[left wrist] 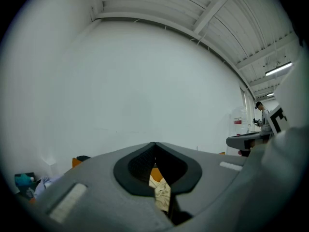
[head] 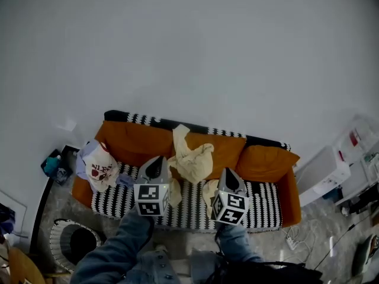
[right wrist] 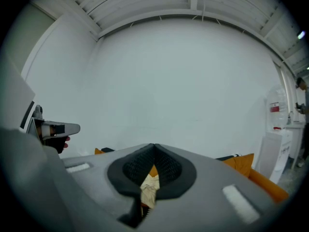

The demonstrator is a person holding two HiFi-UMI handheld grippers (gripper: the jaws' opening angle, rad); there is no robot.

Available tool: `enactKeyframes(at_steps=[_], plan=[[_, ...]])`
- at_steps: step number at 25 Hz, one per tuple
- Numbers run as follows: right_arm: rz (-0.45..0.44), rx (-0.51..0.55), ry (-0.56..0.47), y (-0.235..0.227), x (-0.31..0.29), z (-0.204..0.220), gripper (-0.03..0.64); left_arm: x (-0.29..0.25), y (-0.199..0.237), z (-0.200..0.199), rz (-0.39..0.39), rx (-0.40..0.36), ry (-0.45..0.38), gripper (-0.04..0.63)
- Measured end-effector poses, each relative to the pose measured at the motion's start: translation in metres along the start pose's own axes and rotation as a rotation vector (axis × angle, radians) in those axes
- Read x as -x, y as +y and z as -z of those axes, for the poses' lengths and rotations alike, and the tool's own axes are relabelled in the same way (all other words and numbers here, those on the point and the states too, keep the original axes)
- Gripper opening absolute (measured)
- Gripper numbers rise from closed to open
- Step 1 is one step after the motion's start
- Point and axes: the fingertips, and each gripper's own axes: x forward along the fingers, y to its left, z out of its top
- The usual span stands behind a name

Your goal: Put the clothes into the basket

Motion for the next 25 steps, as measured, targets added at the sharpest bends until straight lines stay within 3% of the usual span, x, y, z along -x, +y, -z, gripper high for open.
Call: enactKeyframes(at_steps=[4, 15, 20, 25], plan=[[-0.009, 0.001, 0.041, 0.007, -0.028, 0.014, 0.002, -0.024, 0.013, 0.017, 0.002, 0.032, 0.040, 0.009], [-0.010, -0.019, 0.063, -0.007, -0.077, 0.017, 0.002, -0.066, 0.023, 0.037, -0.022, 0.031, 0.103, 0.009], [0.061, -0.043, 0.093, -0.050, -0.076, 0.033, 0.002, -0.095, -0.007, 0.057, 0.035, 0.032, 0.146, 0.010], [0.190, -0.087, 0.121, -0.120, -0.052, 0.050, 0.002, -0.125, -0.071, 0.073, 0.147, 0.045, 0.186, 0.009]])
